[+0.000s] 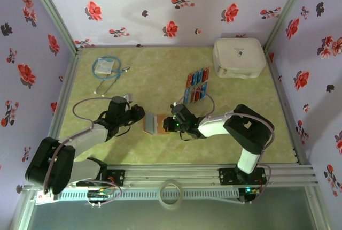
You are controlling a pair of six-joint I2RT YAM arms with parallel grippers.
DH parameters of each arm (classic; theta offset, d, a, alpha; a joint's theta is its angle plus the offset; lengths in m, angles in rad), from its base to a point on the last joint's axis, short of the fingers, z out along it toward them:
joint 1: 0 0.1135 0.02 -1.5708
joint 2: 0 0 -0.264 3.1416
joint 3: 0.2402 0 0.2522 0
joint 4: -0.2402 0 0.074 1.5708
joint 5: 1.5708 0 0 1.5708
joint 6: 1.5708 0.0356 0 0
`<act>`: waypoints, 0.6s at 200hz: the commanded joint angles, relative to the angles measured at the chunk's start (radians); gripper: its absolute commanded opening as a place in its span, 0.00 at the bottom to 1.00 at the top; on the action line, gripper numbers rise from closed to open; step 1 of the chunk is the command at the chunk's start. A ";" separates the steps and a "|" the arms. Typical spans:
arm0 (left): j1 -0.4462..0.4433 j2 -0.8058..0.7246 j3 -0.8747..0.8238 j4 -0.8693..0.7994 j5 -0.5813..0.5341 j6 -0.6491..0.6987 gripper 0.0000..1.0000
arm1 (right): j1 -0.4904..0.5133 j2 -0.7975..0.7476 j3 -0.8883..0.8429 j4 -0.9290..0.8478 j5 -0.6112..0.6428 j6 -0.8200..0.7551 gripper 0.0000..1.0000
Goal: Put the credit cards into the card holder
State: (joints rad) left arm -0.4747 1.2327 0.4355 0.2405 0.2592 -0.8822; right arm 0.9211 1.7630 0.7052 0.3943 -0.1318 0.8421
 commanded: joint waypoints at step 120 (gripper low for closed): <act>-0.039 0.035 0.029 -0.050 -0.060 0.081 0.00 | -0.028 0.002 0.035 -0.166 -0.011 -0.016 0.17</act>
State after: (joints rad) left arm -0.5190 1.2961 0.4465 0.2981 0.2417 -0.8772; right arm 0.9104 1.7733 0.7300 0.3767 -0.1516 0.8452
